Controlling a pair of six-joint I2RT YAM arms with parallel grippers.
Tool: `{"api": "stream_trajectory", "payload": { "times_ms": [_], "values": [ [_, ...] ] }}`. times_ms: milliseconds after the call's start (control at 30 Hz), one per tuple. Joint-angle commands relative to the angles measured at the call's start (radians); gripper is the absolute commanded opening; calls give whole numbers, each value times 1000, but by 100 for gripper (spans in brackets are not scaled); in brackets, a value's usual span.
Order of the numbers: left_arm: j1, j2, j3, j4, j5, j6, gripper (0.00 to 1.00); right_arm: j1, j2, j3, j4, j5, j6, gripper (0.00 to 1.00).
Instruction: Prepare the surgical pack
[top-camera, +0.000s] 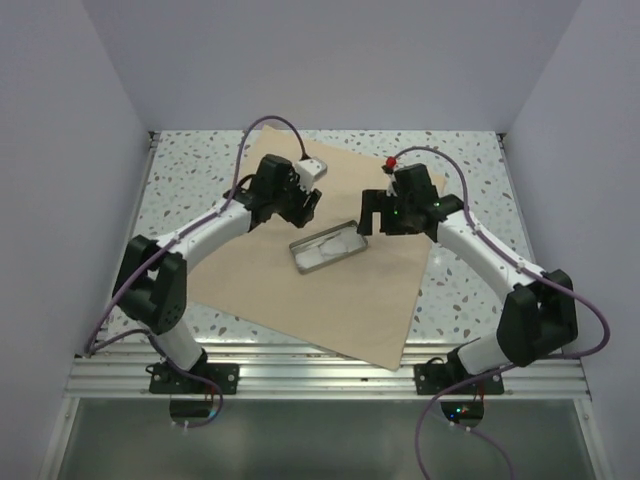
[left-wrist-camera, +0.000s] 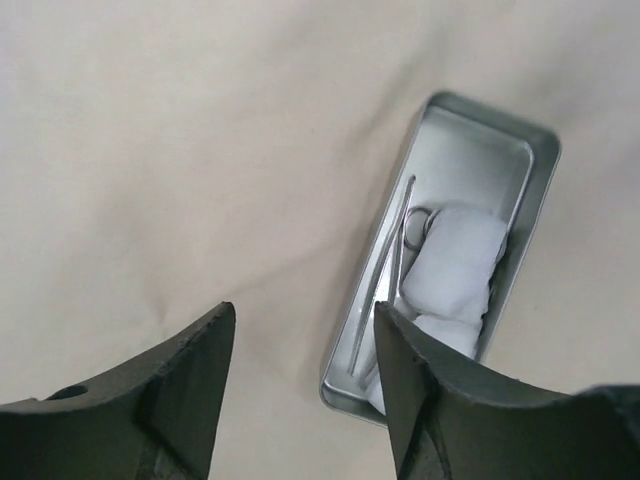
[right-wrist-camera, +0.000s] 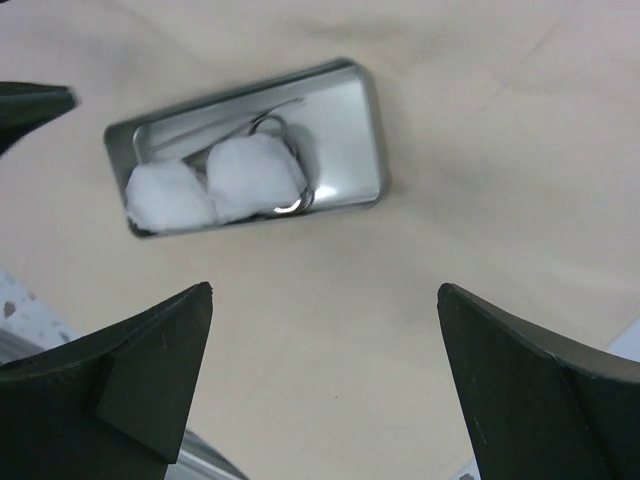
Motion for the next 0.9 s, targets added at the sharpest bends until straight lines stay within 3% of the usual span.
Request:
{"api": "stream_trajectory", "payload": {
  "times_ms": [0, 133, 167, 233, 267, 333, 367, 400, 533, 633, 733, 867],
  "values": [
    [9, -139, -24, 68, -167, -263, 59, -1, 108, 130, 17, 166, -2, 96],
    [14, -222, -53, -62, -352, -489, 46, -9, 256, 259, 14, 269, -33, 86],
    [17, -241, -80, -75, -375, -551, 39, -15, 287, 282, 17, 272, -39, 83],
    [23, -279, -102, -152, -419, -602, 14, -40, 384, 342, 34, 258, -48, 75],
    [26, -296, -111, -186, -472, -678, 0, -67, 422, 398, 24, 222, -48, 62],
    [29, -311, -151, -258, -519, -739, 0, -106, 544, 469, 1, 157, -56, 42],
    [37, -321, -174, -286, -593, -848, 0, -124, 580, 532, -13, 122, -56, 11],
    [48, -337, -198, -321, -612, -906, 0, -161, 624, 561, -29, 55, -53, 1],
    [109, -318, -306, -291, -548, -990, 0, -210, 773, 686, -84, -27, -79, 0],
    [141, -226, -279, -344, -557, -1043, 0, -222, 822, 710, -99, -16, -99, 0],
    [173, -119, -234, -407, -622, -1090, 0, -232, 807, 657, -75, 17, -91, 0],
    [255, -17, -229, -352, -521, -1035, 0, -233, 767, 516, -49, 83, -71, 0]
  ]
}}
